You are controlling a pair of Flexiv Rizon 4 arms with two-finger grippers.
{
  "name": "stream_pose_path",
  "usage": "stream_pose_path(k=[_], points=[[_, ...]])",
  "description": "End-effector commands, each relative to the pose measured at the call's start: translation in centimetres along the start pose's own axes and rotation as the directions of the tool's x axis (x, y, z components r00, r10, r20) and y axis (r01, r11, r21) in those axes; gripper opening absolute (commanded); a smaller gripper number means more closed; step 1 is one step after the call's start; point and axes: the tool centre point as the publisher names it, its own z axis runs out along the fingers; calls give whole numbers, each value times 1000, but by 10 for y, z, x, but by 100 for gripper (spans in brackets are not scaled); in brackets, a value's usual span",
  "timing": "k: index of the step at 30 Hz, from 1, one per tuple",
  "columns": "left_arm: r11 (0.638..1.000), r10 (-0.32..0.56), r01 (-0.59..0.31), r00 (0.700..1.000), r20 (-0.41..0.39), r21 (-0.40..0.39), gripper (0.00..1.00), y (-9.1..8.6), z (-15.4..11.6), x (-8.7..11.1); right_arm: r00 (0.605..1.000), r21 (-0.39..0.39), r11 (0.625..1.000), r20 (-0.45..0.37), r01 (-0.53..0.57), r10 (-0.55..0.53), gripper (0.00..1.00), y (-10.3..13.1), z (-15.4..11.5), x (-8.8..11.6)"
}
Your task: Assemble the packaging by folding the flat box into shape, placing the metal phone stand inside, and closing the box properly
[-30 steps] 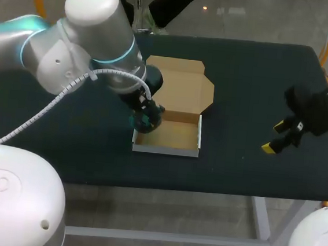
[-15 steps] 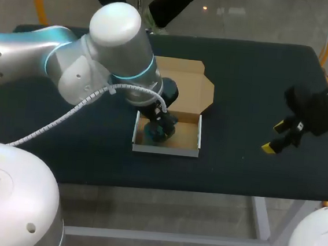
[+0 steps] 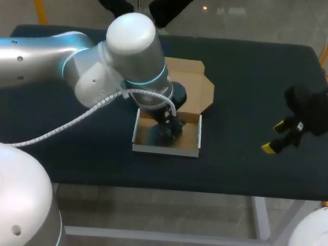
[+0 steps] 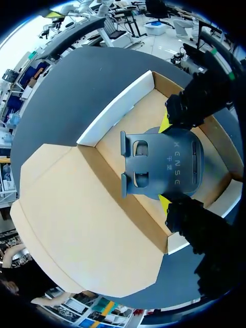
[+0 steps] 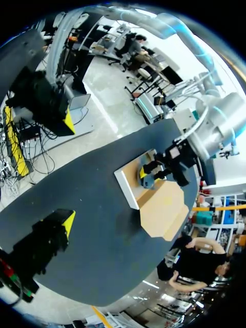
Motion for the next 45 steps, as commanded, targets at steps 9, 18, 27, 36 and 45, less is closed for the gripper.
stream_pose_path(k=[9,18,27,36,45], points=[[999,-11,11,1000,1,-48,0,-5,17,-3,1000,-2,1000,-4,1,-1,100,0,-2,0],[997,-38,39,999,18,-59,100,-1,13,-10,1000,-2,1000,-4,1,-1,100,0,-2,0],[990,-107,113,991,79,-80,100,-1,-8,-3,1000,-2,1000,-4,1,-1,100,0,-2,0],[961,-250,258,964,87,-103,100,0,-21,6,1000,-2,1000,-4,1,-1,100,0,-2,0],[902,-394,408,912,115,-144,100,-2,-21,16,1000,-2,1000,-4,1,-1,100,0,-2,0]])
